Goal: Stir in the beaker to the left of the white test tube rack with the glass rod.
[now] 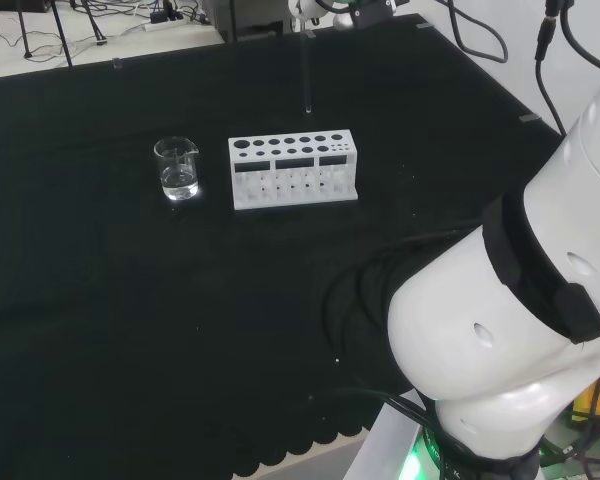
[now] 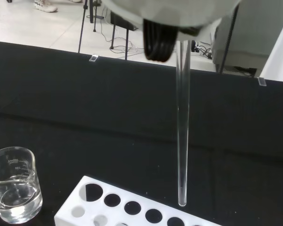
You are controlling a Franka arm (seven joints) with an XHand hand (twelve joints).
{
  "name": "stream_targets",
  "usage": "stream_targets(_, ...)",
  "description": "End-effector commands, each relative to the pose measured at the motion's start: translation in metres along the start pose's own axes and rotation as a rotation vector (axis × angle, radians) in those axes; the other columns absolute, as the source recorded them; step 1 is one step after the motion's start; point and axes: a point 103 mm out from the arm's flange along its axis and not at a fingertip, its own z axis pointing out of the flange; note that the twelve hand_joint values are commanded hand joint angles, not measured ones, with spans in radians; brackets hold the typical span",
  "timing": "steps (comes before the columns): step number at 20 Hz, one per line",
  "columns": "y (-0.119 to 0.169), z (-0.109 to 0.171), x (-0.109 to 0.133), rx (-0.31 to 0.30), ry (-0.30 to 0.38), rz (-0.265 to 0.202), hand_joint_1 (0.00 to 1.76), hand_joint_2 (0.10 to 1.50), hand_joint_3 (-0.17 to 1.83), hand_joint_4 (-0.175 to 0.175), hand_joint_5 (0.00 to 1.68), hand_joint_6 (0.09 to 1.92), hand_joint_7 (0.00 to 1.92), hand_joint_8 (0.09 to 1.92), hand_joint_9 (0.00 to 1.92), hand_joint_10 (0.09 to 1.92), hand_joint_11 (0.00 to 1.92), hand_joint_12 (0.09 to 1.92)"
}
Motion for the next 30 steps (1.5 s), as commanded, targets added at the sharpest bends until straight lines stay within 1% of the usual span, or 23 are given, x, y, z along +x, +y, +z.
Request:
stream_targets(1,-0.002,-0.001,-0.011,-0.007,0.018,0.013,1.31,0.66,0.81,-0.175,1.12,0.74,1.14,1.25,1.66,0.95,1.66,0.95)
stream_targets(5,0.002,0.003,-0.008,-0.007,0.021,0.005,1.31,0.66,0.81,-0.175,1.12,0.74,1.15,1.25,1.66,0.95,1.66,0.95)
stream_targets(7,0.006,0.002,-0.003,-0.006,0.02,-0.011,1.31,0.66,0.82,-0.175,1.12,0.74,1.15,1.25,1.66,0.95,1.66,0.95)
stream_targets(10,0.012,-0.001,0.008,-0.005,0.027,-0.033,1.31,0.65,0.82,-0.175,1.13,0.73,1.15,1.25,1.66,0.95,1.66,0.95)
stream_targets(13,0.019,-0.006,0.022,-0.026,0.045,-0.055,1.31,0.65,0.82,-0.175,1.13,0.73,1.15,1.25,1.66,0.95,1.66,0.95)
stream_targets(15,0.025,-0.007,0.033,-0.028,0.055,-0.075,1.31,0.65,0.82,-0.175,1.13,0.73,1.15,1.25,1.66,0.95,1.66,0.95)
stream_targets(20,0.039,-0.006,0.063,-0.049,0.074,-0.15,1.31,0.65,0.82,-0.175,1.13,0.73,1.15,1.25,1.66,0.95,1.66,0.95)
stream_targets(24,0.05,0.002,0.085,-0.035,0.067,-0.203,1.31,0.65,0.82,-0.175,1.13,0.73,1.15,1.25,1.66,0.95,1.66,0.95)
stream_targets(28,0.06,0.006,0.105,-0.042,0.081,-0.265,1.31,0.65,0.82,-0.175,1.13,0.73,1.15,1.25,1.67,0.95,1.66,0.95)
stream_targets(30,0.063,0.009,0.113,-0.044,0.082,-0.286,1.31,0.65,0.82,-0.175,1.13,0.73,1.15,1.25,1.67,0.95,1.66,0.95)
